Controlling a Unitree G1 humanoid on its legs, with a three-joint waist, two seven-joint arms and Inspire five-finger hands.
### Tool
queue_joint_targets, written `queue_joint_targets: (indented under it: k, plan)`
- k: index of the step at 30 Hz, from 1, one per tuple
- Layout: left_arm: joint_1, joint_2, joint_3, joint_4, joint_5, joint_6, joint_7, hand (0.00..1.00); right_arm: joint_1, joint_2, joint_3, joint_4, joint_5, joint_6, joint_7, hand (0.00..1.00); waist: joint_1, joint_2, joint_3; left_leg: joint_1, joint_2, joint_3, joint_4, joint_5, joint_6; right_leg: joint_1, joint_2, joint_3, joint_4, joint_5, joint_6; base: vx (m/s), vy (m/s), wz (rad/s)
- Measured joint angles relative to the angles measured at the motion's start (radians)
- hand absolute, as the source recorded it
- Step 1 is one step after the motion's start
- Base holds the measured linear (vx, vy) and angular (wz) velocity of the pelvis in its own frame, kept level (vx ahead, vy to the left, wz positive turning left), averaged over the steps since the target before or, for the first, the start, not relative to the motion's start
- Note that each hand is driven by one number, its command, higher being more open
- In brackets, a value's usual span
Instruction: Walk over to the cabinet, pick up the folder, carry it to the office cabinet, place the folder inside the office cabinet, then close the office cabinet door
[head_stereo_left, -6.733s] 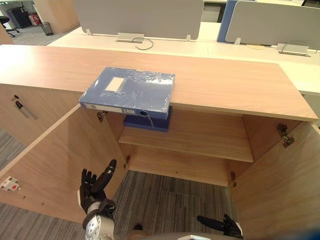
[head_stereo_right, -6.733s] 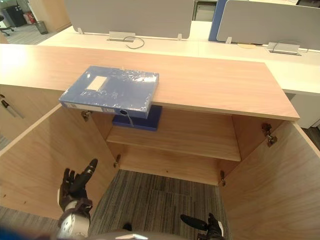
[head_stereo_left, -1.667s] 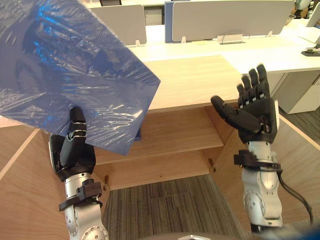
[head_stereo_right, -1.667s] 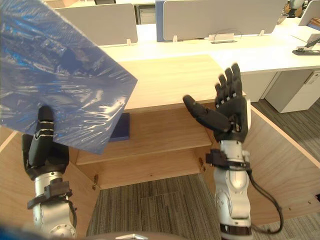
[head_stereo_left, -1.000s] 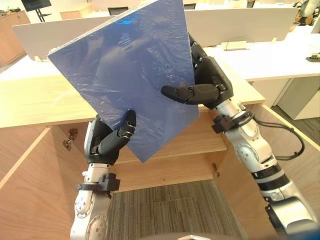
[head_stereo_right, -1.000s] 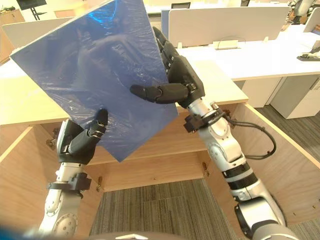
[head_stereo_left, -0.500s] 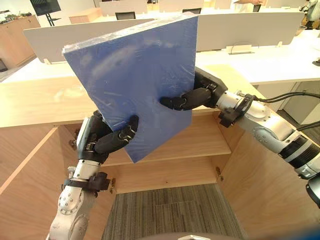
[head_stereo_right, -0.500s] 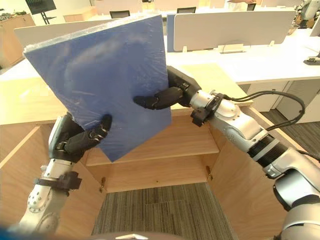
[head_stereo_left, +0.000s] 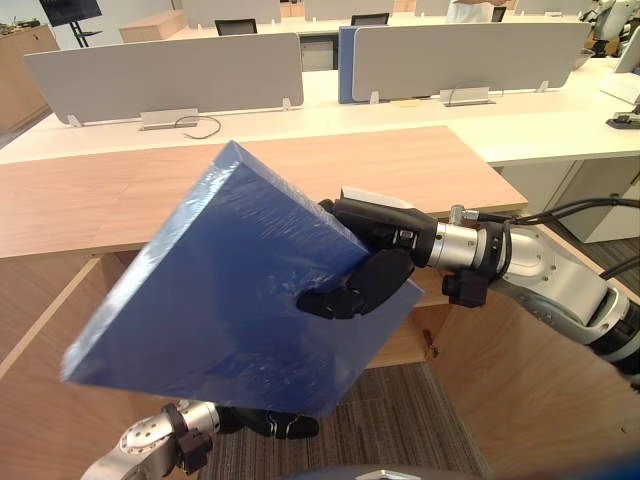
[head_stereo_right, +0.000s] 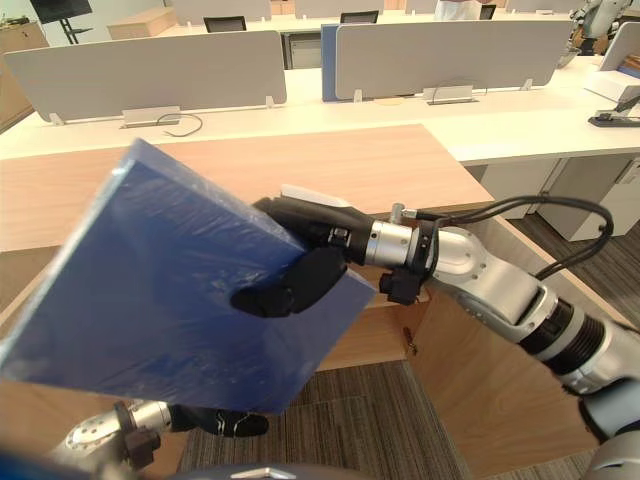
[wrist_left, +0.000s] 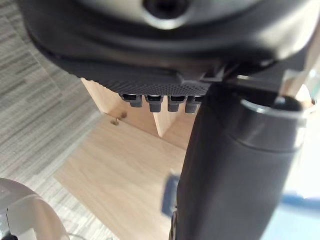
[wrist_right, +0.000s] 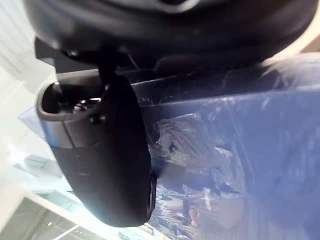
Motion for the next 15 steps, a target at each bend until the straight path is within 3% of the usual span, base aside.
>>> queue_joint_targets:
  k: [2,3,6,8,11,15]
  plan:
    - [-0.004,-0.075,0.015,0.105,0.047,0.000,0.013,1.00,0.046,0.043,-0.068,-0.046,-0.028,-0.020,0.000,0.00,0.000,-0.003,-0.002,0.001,0.000,0.004,-0.001,0.000,0.000,-0.002,0.000,0.003,0.000,0.000,0.000,-0.02,0.013,-0.07]
    - [-0.014,-0.158,0.038,0.217,0.147,-0.001,0.038,1.00,0.085,0.097,-0.124,-0.086,-0.082,-0.056,-0.003,0.00,0.000,-0.005,-0.003,0.000,0.000,0.008,-0.001,0.000,0.000,-0.005,0.000,0.007,0.000,0.000,0.000,-0.01,0.007,-0.07]
    - [-0.018,-0.269,0.090,0.352,0.266,0.001,0.061,1.00,0.142,0.166,-0.162,-0.128,-0.157,-0.102,-0.010,0.00,-0.001,-0.008,-0.004,-0.001,0.001,0.015,-0.001,0.000,0.000,-0.012,0.002,0.017,0.002,0.000,0.000,-0.01,0.003,-0.09]
    - [-0.013,-0.450,0.285,0.437,0.563,0.003,0.142,1.00,0.248,0.228,-0.148,-0.156,-0.270,-0.127,-0.035,0.00,0.002,-0.014,-0.001,-0.003,0.001,0.017,-0.001,0.000,0.001,-0.015,0.003,0.021,0.002,0.000,0.001,-0.01,0.001,-0.02]
    - [-0.009,-0.622,0.521,0.465,0.841,-0.002,0.309,1.00,0.374,0.229,-0.070,-0.107,-0.466,-0.121,-0.038,0.00,0.009,-0.019,-0.002,-0.004,0.002,0.016,0.000,-0.001,0.001,-0.015,0.004,0.021,0.001,0.000,0.001,0.00,0.000,0.00]
    - [-0.021,-0.668,0.647,0.611,0.907,-0.006,0.468,1.00,0.425,0.189,0.058,0.078,-0.667,-0.099,-0.041,0.00,0.005,-0.017,0.007,-0.008,0.003,0.015,0.002,-0.002,0.003,-0.015,0.004,0.021,-0.005,0.001,0.002,0.00,0.000,0.00]
